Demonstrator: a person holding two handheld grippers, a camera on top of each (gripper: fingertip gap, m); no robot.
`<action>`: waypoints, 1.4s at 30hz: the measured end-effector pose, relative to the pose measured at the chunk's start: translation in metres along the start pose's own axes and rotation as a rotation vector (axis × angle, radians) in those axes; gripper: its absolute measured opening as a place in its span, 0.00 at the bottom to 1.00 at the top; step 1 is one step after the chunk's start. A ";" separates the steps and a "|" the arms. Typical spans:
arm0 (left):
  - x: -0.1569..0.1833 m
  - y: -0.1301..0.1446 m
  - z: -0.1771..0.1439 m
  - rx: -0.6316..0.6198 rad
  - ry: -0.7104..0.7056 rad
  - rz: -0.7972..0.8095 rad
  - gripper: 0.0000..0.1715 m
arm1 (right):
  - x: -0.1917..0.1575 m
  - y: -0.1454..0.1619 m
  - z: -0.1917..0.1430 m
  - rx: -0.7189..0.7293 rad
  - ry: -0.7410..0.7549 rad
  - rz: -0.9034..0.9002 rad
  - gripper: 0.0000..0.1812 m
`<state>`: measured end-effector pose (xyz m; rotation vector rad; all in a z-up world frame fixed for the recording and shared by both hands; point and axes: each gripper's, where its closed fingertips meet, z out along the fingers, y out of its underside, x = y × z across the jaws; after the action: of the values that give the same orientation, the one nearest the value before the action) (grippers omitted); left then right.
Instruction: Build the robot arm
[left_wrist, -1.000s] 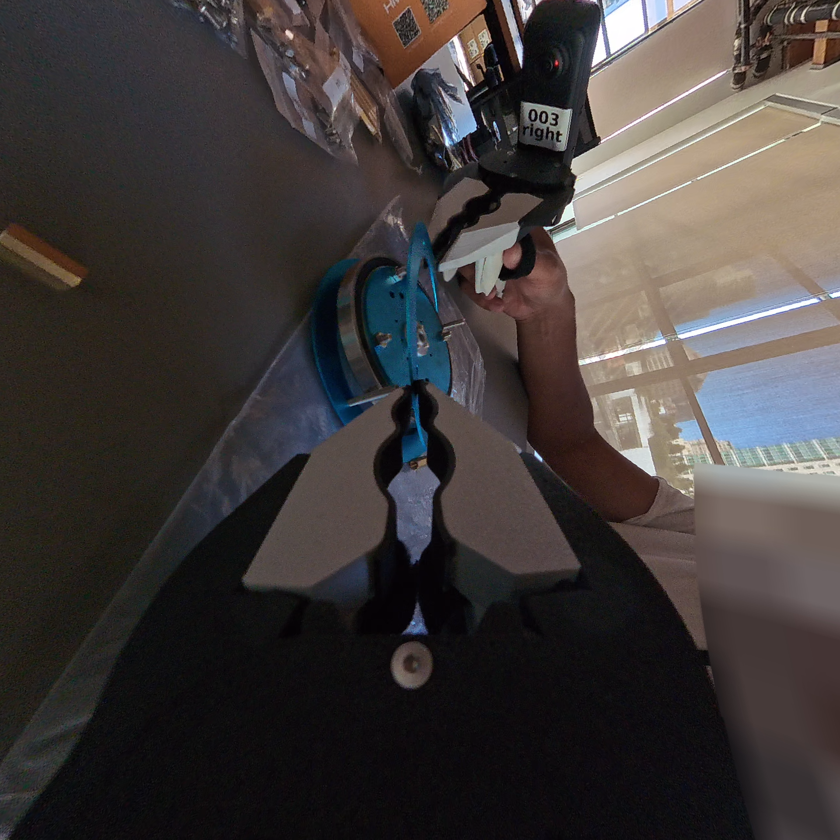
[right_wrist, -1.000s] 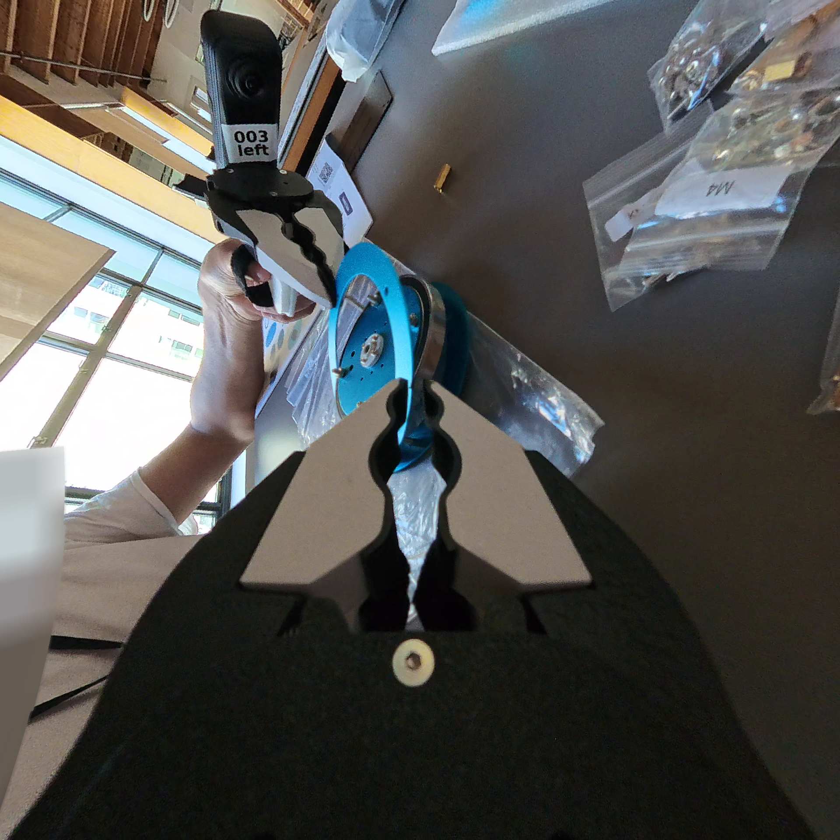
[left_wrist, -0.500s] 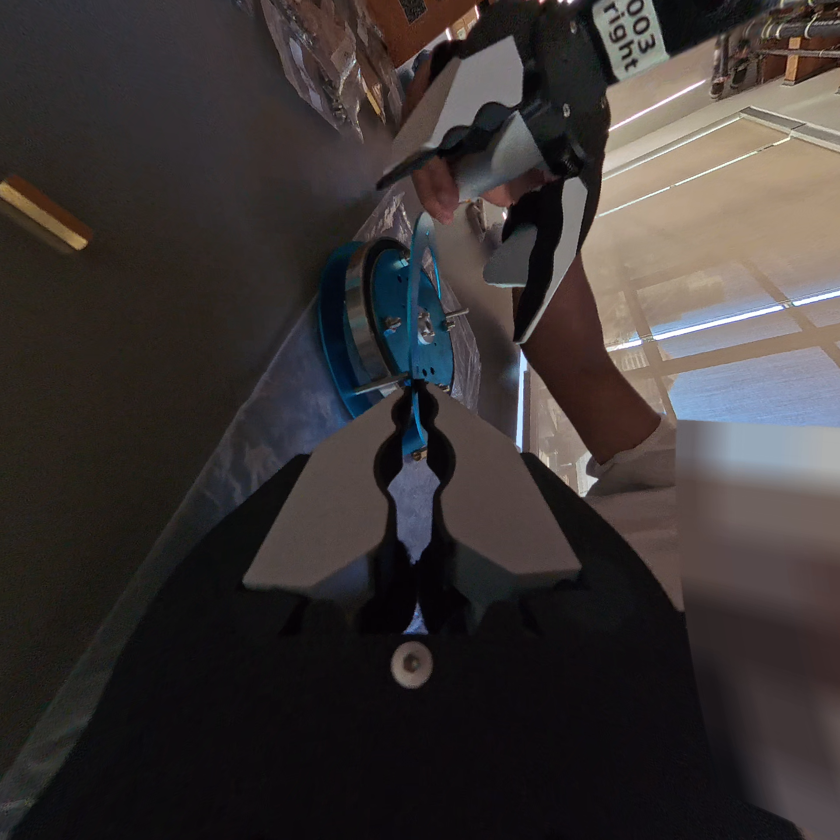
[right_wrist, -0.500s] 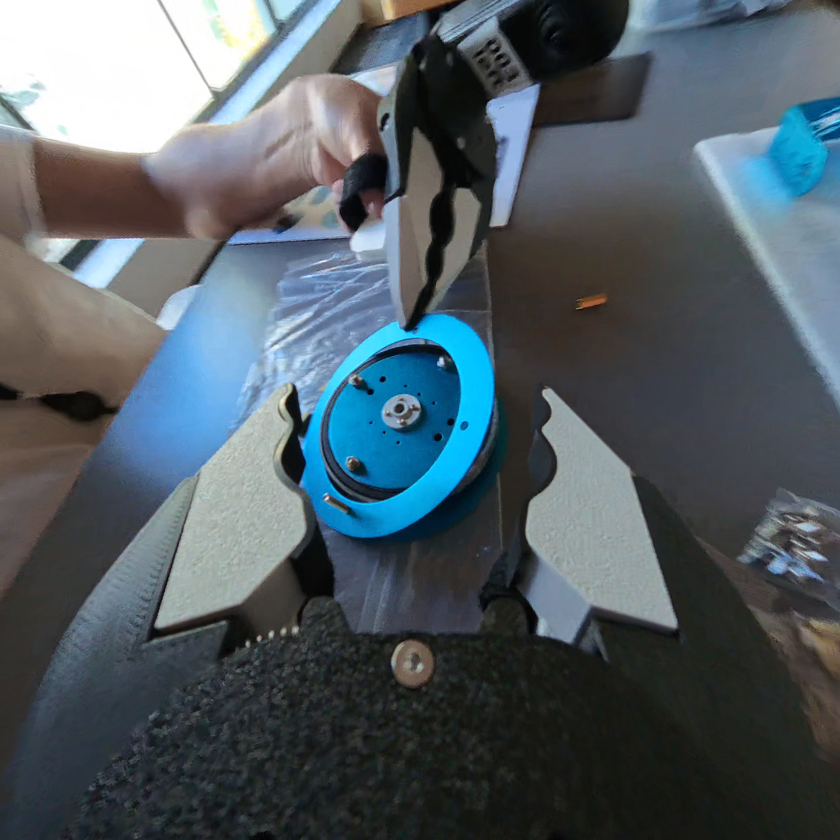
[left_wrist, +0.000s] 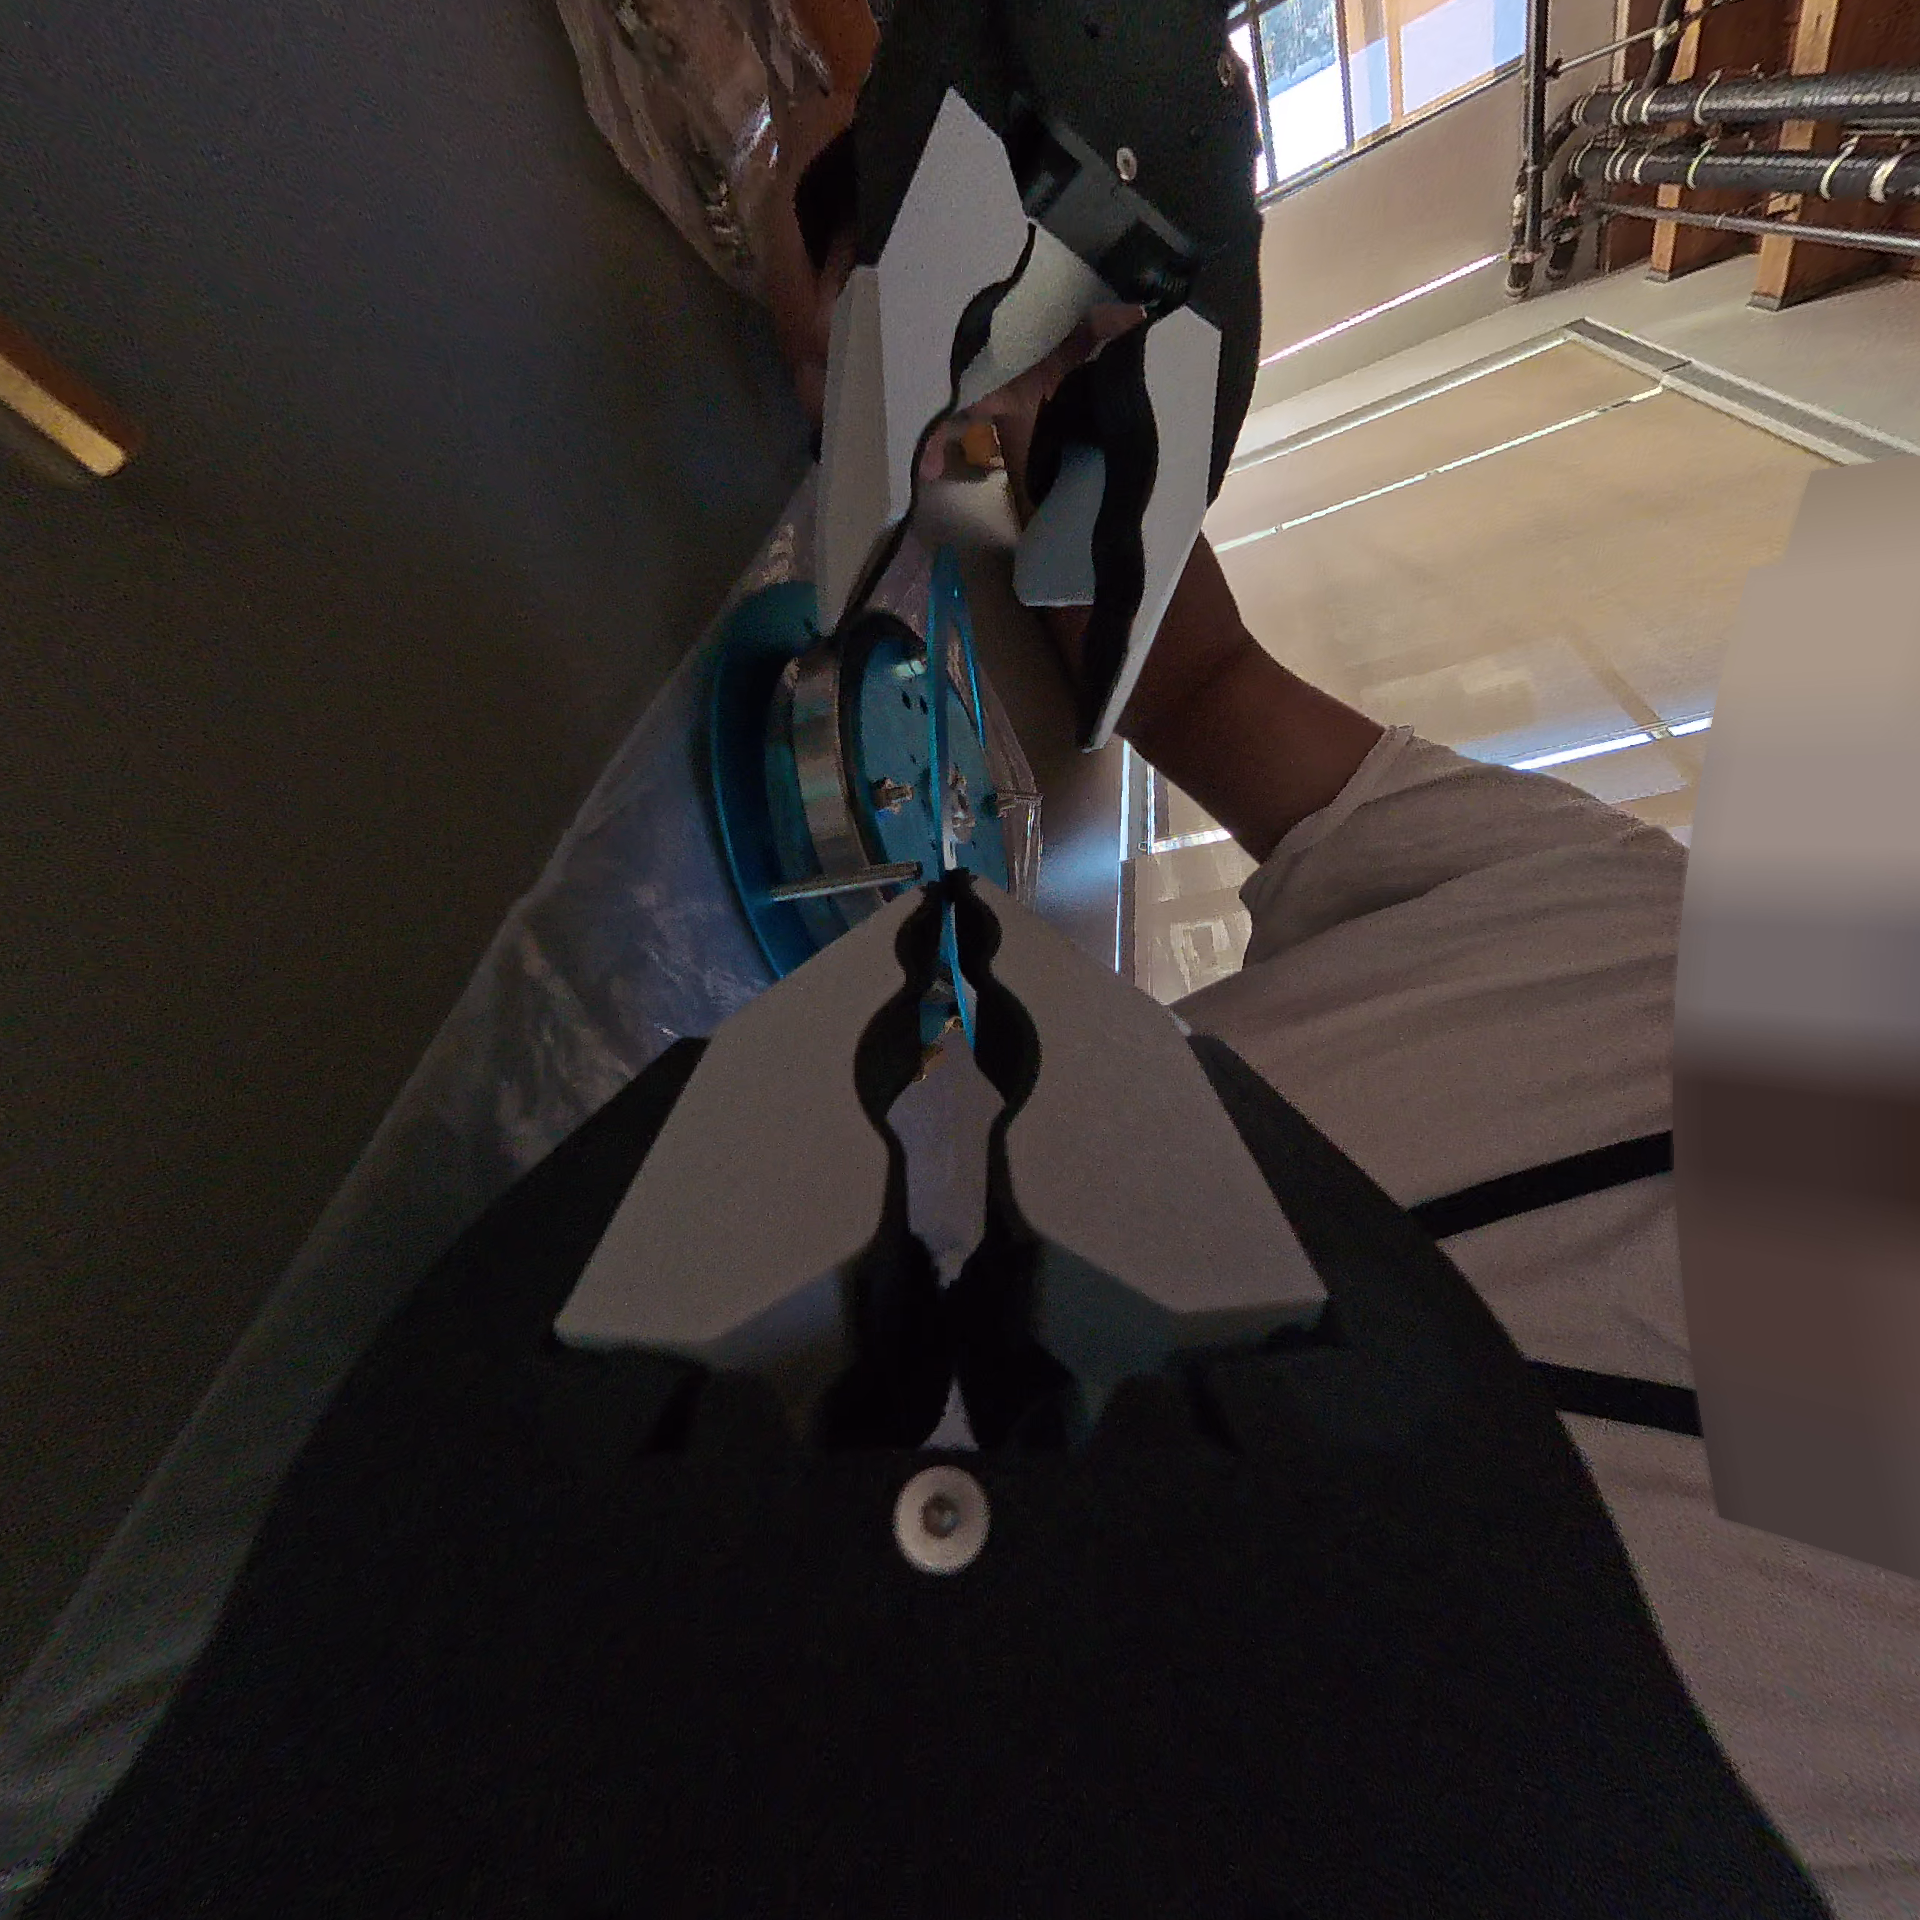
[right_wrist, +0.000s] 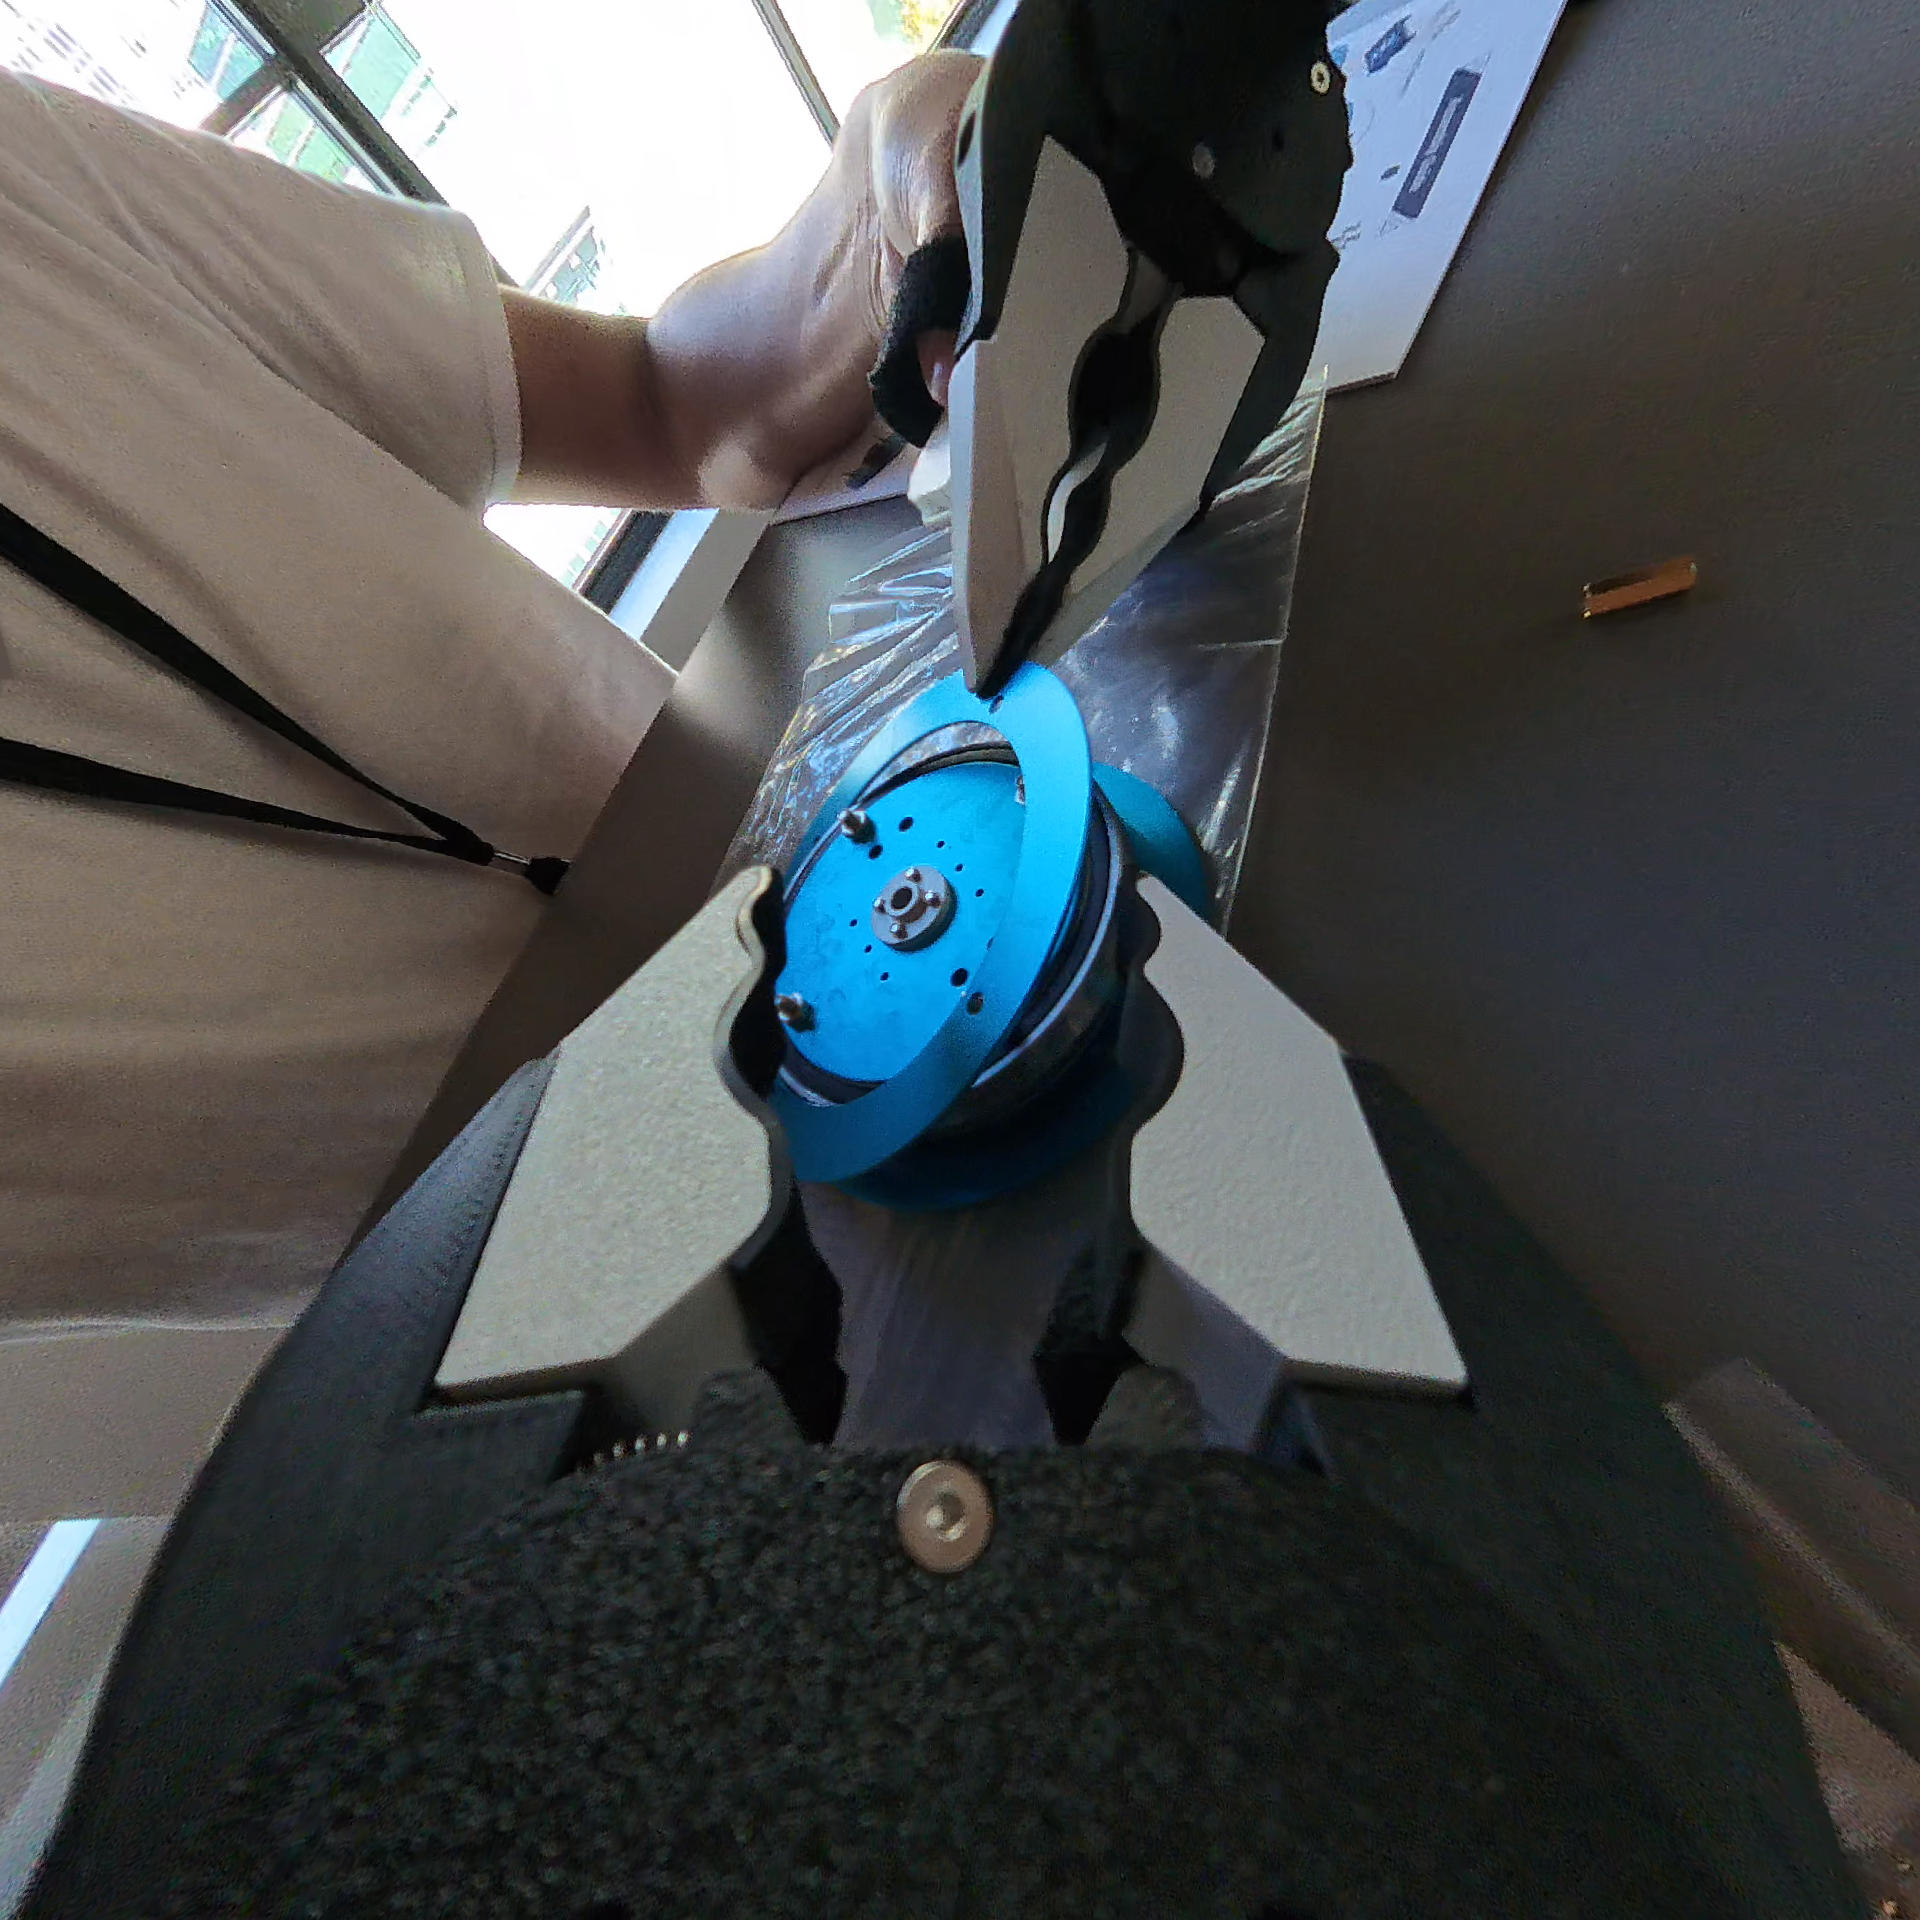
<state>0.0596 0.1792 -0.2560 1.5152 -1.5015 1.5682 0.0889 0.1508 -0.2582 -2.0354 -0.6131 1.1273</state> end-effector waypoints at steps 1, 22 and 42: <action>0.000 0.001 0.000 -0.002 0.002 -0.001 0.00 | 0.001 0.000 0.000 -0.008 -0.002 0.009 0.32; -0.002 0.004 -0.007 0.012 -0.010 -0.026 0.00 | 0.021 -0.016 0.019 -0.102 -0.140 0.203 0.17; -0.003 -0.007 -0.021 0.154 -0.182 0.107 0.10 | 0.029 -0.016 0.032 -0.204 -0.158 0.229 0.06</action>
<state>0.0589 0.2008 -0.2513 1.7295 -1.6162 1.6797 0.0747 0.1922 -0.2720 -2.2487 -0.6050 1.4207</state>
